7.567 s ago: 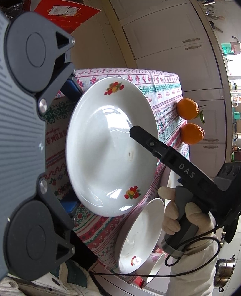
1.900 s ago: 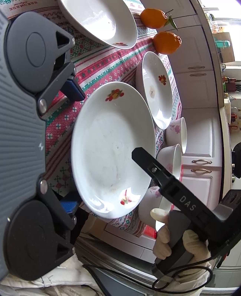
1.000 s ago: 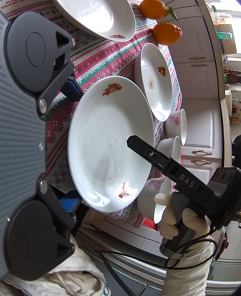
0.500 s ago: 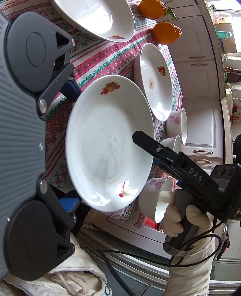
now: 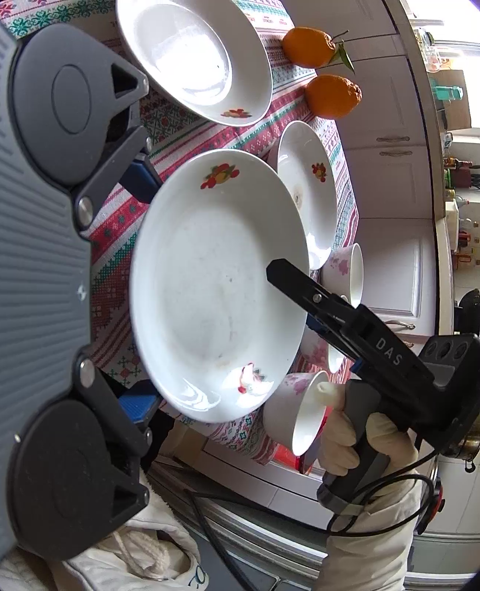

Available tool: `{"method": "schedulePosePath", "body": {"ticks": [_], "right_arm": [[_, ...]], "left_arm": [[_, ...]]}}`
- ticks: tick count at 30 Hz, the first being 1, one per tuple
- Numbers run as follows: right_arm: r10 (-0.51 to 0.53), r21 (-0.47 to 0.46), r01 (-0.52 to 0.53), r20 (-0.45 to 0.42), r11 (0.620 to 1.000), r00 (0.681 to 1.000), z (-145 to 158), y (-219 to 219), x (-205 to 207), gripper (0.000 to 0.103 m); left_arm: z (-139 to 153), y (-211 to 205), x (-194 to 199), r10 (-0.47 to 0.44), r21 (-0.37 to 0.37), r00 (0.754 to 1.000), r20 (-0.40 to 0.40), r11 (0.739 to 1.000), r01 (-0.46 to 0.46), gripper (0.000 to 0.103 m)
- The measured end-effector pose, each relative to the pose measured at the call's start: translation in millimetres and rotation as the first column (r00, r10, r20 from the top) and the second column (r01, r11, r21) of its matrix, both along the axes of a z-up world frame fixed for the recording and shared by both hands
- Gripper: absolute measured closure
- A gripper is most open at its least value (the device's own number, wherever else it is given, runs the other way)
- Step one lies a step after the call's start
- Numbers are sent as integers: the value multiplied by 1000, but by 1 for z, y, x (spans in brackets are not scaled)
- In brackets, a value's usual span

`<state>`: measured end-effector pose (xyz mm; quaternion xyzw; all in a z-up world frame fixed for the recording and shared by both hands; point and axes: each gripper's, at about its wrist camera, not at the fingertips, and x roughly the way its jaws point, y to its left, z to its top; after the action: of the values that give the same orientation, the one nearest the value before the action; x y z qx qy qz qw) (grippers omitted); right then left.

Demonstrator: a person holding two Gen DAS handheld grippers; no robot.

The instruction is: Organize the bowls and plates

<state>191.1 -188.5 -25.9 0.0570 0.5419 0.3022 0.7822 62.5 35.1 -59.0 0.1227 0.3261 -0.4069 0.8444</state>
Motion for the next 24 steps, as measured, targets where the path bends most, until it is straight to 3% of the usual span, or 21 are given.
{"method": "schedulePosePath", "body": {"ticks": [12,24], "right_arm": [[89,3,-89,61,996,994,22,46,22,20],[195,10,-197,92,980,976,25,108,59,20]], "left_arm": [[17,35,9,103,-23,995,9,994,-103,2],[26,77,22,220,-9,975,19,975,-220,2]]}}
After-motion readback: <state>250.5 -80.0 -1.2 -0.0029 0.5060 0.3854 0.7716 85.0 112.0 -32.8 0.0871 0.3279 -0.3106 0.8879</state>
